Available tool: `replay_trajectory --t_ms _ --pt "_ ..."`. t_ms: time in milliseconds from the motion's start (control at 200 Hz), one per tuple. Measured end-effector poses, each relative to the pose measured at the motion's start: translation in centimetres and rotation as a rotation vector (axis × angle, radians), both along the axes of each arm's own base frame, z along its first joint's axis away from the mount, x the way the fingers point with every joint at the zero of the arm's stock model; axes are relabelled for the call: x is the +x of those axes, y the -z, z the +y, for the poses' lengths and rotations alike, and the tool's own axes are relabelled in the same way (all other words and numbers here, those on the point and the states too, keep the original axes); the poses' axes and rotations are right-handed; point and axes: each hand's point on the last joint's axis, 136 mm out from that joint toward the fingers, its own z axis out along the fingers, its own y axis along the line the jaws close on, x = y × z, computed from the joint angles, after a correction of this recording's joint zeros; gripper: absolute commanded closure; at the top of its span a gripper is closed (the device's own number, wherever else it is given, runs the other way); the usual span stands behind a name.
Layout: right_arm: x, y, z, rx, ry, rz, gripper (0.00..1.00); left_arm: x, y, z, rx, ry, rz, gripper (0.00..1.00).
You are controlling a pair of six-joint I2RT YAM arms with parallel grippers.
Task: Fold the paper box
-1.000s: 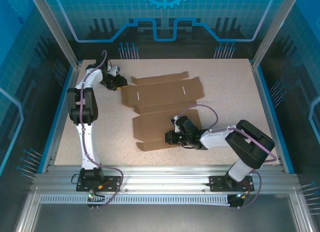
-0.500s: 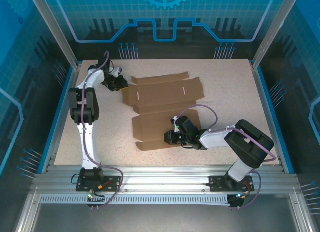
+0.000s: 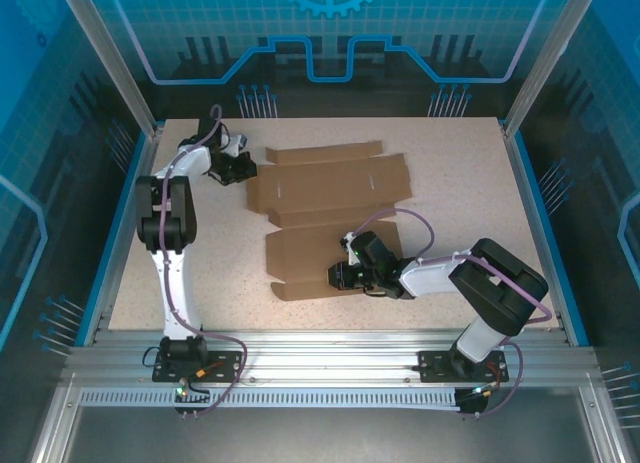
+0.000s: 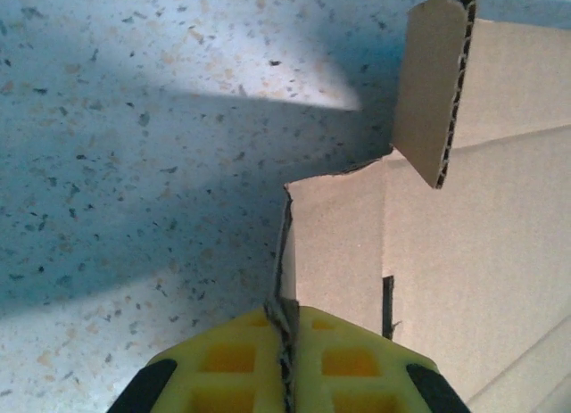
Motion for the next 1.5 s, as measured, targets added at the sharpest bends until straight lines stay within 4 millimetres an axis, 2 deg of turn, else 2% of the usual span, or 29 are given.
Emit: replay_trajectory --t_ms 290,570,816,1041,1501 --pt "-0.4 -0.6 -0.2 -0.042 -0.073 -0.040 0.84 -1.9 -4.4 -2.2 -0.048 0.046 -0.120 0.97" --pt "0.0 -1.3 0.0 -0.053 -0.118 -0.088 0.84 -3.3 -6.0 -3.6 -0.063 0.065 -0.190 0.91" --pt "0.3 -2.5 0.9 -0.032 -0.167 -0.123 0.84 -3.7 -7.9 -4.5 -0.044 0.080 -0.247 0.96" --pt "0.3 -2.4 1.4 -0.030 -0.197 -0.120 0.84 -3.9 -8.2 -5.4 -0.024 0.096 -0.265 0.90" --pt "0.0 -1.7 1.3 -0.048 -0.209 -0.106 0.85 -3.9 -9.2 -6.9 0.011 0.128 -0.315 0.90"
